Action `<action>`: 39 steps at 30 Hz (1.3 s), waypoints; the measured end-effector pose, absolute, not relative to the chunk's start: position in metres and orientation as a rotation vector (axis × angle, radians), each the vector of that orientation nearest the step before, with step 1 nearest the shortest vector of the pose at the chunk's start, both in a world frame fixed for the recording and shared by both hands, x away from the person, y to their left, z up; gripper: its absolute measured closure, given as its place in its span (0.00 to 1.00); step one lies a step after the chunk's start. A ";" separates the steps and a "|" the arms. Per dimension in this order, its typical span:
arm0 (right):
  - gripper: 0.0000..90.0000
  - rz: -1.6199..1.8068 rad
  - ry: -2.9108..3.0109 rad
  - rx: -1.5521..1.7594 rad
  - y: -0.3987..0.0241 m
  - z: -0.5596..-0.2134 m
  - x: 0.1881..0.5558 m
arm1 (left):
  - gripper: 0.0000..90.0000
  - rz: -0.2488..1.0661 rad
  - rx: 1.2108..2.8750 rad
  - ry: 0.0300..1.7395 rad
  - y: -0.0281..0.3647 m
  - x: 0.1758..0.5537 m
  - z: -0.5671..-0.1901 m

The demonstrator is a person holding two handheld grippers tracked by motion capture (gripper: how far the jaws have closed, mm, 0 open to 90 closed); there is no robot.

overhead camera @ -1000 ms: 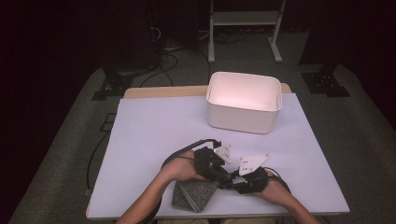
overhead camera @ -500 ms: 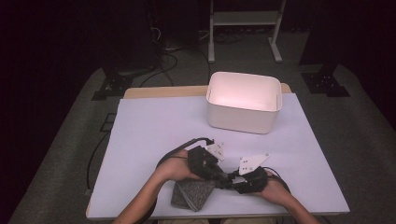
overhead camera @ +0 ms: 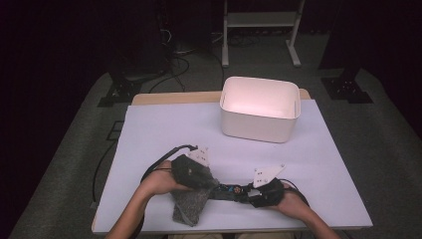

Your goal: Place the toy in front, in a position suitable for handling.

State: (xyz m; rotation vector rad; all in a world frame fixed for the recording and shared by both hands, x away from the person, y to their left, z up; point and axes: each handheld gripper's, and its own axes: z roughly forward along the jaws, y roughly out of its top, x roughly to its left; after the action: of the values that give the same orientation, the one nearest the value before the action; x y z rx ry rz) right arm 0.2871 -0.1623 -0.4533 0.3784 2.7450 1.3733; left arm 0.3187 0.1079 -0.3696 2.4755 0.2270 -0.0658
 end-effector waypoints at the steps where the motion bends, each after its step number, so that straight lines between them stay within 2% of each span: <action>1: 0.75 1.374 2.743 0.379 -0.162 -0.454 0.287 | 0.86 -0.062 2.472 0.235 0.111 0.319 -0.369; 6: 0.74 1.368 2.751 0.371 -0.161 -0.453 0.288 | 0.86 -0.081 2.449 0.251 0.114 0.319 -0.374; 10: 0.68 1.365 2.744 0.356 -0.154 -0.446 0.290 | 0.86 -0.083 2.453 0.232 0.106 0.320 -0.374; 17: 0.68 1.356 2.732 0.290 -0.139 -0.439 0.294 | 0.86 -0.082 2.479 0.196 0.091 0.319 -0.374; 33: 0.72 1.248 2.811 0.276 -0.156 -0.432 0.297 | 0.86 -0.030 2.448 0.285 0.130 0.317 -0.368; 39: 0.72 1.199 2.822 0.290 -0.173 -0.429 0.298 | 0.86 -0.056 2.441 0.282 0.126 0.318 -0.377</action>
State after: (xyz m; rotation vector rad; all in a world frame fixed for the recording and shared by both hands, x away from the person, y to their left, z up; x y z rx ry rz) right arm 0.2975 -0.1730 -0.4288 0.2902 2.8215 1.1992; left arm 0.3180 0.1260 -0.3771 2.4413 0.2816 -0.0557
